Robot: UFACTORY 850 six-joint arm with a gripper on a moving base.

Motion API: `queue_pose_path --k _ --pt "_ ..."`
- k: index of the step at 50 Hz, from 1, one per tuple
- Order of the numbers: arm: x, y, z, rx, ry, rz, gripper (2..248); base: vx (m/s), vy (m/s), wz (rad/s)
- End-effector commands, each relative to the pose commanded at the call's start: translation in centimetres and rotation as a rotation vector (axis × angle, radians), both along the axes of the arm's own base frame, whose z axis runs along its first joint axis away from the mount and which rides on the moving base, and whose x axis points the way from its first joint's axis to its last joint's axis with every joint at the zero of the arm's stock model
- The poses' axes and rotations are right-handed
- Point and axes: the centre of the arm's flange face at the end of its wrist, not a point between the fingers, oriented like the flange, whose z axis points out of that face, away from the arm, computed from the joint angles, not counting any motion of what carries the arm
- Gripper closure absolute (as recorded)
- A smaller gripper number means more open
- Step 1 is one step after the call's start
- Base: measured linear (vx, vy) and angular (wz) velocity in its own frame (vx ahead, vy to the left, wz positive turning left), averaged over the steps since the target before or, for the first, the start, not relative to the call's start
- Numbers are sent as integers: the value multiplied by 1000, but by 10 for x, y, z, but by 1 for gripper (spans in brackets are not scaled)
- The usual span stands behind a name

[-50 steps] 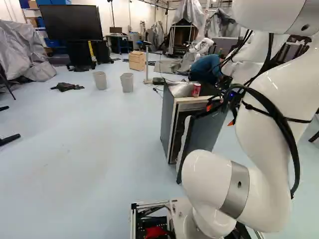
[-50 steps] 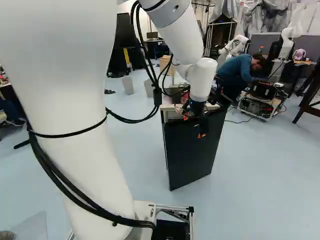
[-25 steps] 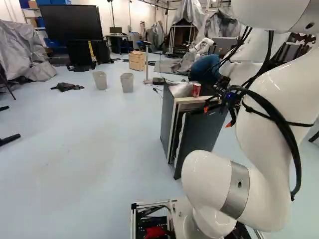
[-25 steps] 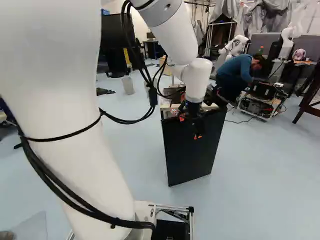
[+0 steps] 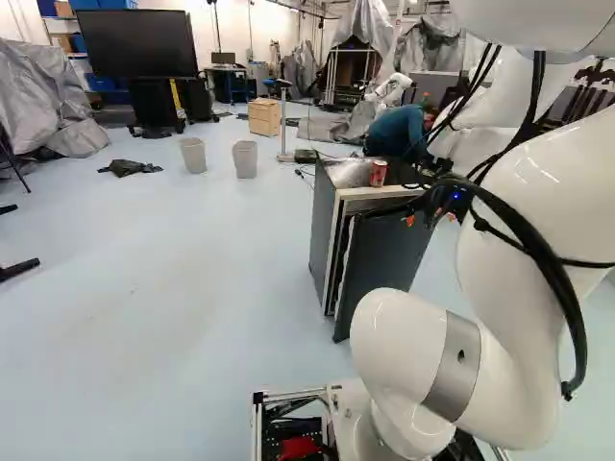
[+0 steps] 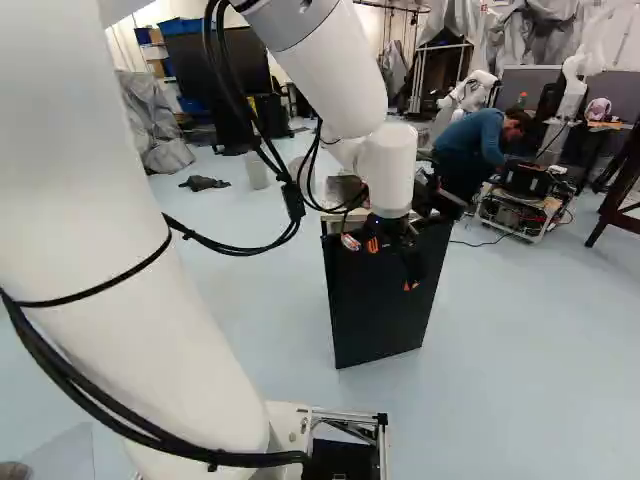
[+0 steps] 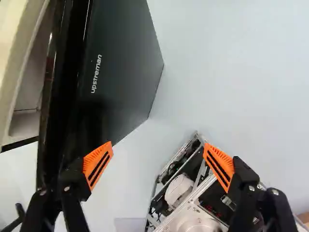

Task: Grab a drink from the fridge

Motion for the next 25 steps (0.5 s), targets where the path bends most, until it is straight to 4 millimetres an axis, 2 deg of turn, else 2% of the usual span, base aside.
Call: queue_pose_path --k 25 --pt "-25 9 -29 -173 22 192 3 0 0 0"
